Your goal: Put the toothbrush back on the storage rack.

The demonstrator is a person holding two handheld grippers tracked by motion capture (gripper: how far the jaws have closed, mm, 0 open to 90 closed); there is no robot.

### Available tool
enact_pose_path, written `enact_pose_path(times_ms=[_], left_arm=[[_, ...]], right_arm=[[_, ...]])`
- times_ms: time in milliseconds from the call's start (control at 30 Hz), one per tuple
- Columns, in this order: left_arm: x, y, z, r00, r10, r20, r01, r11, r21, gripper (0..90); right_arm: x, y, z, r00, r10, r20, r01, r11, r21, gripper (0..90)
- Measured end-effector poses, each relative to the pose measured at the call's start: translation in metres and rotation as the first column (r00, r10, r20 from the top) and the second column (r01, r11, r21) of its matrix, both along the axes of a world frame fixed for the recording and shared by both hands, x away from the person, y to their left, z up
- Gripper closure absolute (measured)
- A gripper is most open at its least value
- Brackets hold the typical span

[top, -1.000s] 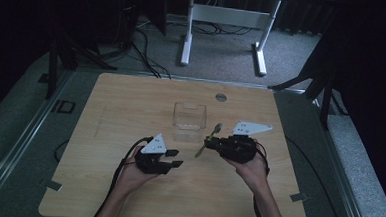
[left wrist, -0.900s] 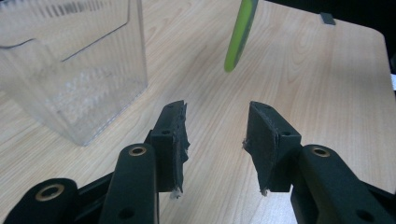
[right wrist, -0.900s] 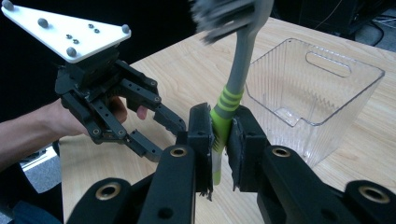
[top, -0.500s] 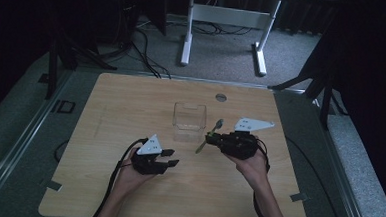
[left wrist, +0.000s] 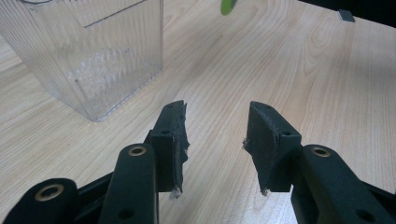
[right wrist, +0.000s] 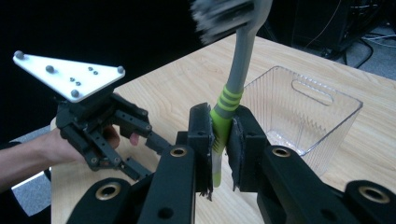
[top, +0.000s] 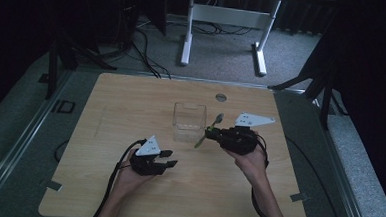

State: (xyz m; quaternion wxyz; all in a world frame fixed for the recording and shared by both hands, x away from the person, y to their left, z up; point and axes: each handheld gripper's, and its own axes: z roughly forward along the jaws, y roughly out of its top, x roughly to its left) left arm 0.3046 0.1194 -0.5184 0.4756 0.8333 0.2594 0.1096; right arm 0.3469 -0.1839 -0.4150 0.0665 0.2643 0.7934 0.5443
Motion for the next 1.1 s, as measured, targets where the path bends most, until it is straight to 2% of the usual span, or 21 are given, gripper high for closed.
enact_pose_path(times_ms=[367,567,867,1100], left_arm=[[-0.001,0.000,0.001,1.0000,-0.006,0.000,0.006,1.0000,-0.003,57.3],[-0.001,0.000,0.001,1.0000,-0.009,0.000,0.009,1.0000,-0.003,57.3],[-0.001,-0.002,0.000,0.9999,-0.015,-0.005,0.015,0.9999,0.004,57.7],[-0.001,-0.003,0.001,0.9998,-0.018,-0.003,0.018,0.9998,0.005,57.6]], right_arm=[[0.023,0.006,0.007,0.9996,-0.025,0.016,0.024,0.999,0.041,80.3],[0.037,0.008,0.007,0.9985,-0.054,0.009,0.053,0.996,0.071,80.3],[0.058,0.005,-0.004,0.9936,-0.112,-0.019,0.113,0.986,0.122,80.3],[0.071,0.006,-0.017,0.9877,-0.147,-0.053,0.152,0.982,0.112,80.3]])
